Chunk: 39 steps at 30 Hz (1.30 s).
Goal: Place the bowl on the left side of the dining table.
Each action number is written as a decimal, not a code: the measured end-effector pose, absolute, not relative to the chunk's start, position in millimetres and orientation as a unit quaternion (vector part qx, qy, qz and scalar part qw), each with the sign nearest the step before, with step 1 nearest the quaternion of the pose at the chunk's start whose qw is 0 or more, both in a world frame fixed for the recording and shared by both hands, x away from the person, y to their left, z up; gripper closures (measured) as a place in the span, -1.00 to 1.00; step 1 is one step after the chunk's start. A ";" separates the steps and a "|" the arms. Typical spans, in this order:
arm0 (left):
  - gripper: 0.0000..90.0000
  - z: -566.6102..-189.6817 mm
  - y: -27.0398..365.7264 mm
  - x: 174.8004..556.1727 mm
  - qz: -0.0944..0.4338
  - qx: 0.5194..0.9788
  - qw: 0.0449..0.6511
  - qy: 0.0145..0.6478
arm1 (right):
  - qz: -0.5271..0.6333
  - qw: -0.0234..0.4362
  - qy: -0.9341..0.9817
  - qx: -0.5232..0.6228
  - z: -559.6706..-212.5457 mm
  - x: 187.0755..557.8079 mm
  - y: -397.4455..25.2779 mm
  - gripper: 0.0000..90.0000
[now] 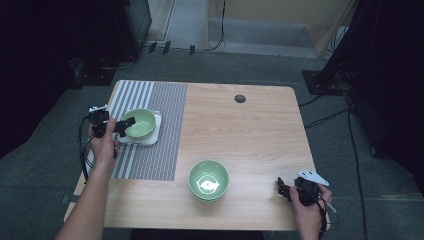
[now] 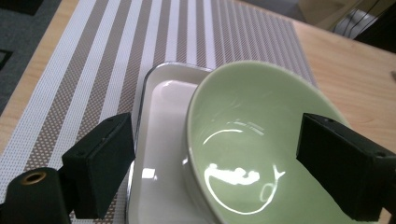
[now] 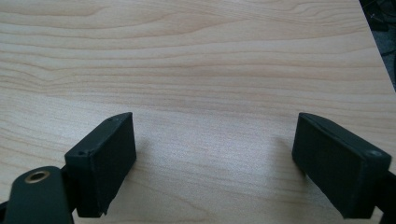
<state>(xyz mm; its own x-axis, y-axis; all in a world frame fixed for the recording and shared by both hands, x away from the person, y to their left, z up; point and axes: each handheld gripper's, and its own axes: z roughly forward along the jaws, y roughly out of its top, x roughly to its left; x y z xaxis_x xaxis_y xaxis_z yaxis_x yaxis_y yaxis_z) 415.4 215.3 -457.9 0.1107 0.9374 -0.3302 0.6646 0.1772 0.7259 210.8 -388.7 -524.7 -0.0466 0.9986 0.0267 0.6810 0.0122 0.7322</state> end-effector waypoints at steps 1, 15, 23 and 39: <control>-0.75 -455.8 214.7 413.7 0.170 0.618 0.416 0.645 | 0.297 0.266 0.659 0.637 -524.7 210.7 -388.6 -0.71; -0.75 -439.3 206.8 388.4 0.210 0.622 0.446 0.608 | 0.291 0.266 0.655 0.645 -525.2 212.4 -387.3 -0.85; -0.75 -434.4 199.3 372.0 0.221 0.627 0.461 0.588 | 0.283 0.259 0.658 0.648 -526.0 214.2 -384.7 -1.00; -0.75 -432.0 189.9 345.6 0.249 0.627 0.470 0.569 | 0.283 0.259 0.658 0.648 -526.0 214.2 -384.7 -1.00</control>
